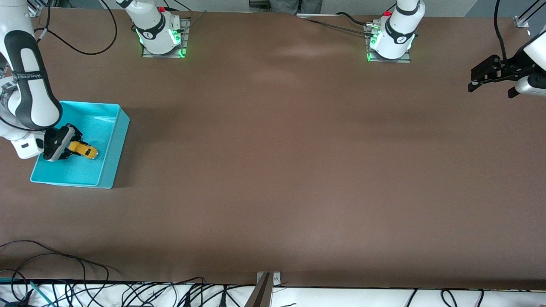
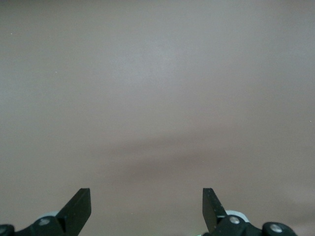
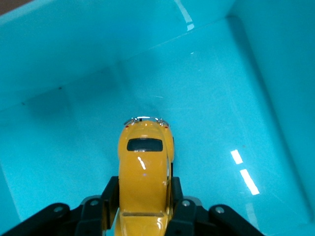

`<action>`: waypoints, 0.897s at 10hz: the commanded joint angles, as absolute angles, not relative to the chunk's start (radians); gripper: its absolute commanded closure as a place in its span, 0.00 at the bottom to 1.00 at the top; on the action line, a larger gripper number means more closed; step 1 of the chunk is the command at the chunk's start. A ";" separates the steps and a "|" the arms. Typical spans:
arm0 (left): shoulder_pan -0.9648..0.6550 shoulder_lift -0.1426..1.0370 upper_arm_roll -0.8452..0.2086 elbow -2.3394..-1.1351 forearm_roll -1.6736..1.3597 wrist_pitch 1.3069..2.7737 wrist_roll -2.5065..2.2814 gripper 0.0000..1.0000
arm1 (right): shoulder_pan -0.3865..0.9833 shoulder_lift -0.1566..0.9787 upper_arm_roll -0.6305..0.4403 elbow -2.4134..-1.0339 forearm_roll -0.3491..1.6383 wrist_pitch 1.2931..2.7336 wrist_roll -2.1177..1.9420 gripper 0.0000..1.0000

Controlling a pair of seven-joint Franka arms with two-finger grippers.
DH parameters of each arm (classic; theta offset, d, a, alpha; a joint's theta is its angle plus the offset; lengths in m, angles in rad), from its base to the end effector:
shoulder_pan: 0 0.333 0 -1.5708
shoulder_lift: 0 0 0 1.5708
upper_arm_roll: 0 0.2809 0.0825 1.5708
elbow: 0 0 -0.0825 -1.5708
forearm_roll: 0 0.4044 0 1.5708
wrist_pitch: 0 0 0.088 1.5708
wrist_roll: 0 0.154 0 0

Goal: Wind up and store yellow beetle car
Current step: 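Lower the car into the blue box and open the right gripper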

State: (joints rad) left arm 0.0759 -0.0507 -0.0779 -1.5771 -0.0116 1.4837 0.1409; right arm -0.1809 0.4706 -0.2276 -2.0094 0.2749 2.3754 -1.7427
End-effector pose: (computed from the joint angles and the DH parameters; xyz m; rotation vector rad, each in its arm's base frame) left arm 0.5499 -0.0038 0.5604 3.1223 -0.2244 -0.0661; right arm 0.5427 -0.2302 0.1223 -2.5460 -1.6442 -0.0439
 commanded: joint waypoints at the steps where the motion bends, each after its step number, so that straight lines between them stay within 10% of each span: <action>1: 0.078 -0.060 -0.078 -1.577 0.012 1.477 0.164 0.00 | -0.190 0.497 -0.222 -1.999 0.301 2.398 -1.769 1.00; 5: 0.083 -0.061 -0.077 -1.577 0.012 1.477 0.166 0.00 | -0.202 0.519 -0.222 -1.996 0.301 2.398 -1.769 0.88; 7: 0.087 -0.057 -0.075 -1.577 0.012 1.477 0.166 0.00 | -0.201 0.508 -0.219 -1.988 0.302 2.392 -1.756 0.19; 9: 0.087 -0.055 -0.072 -1.577 0.012 1.477 0.167 0.00 | -0.195 0.464 -0.216 -1.950 0.302 2.370 -1.749 0.11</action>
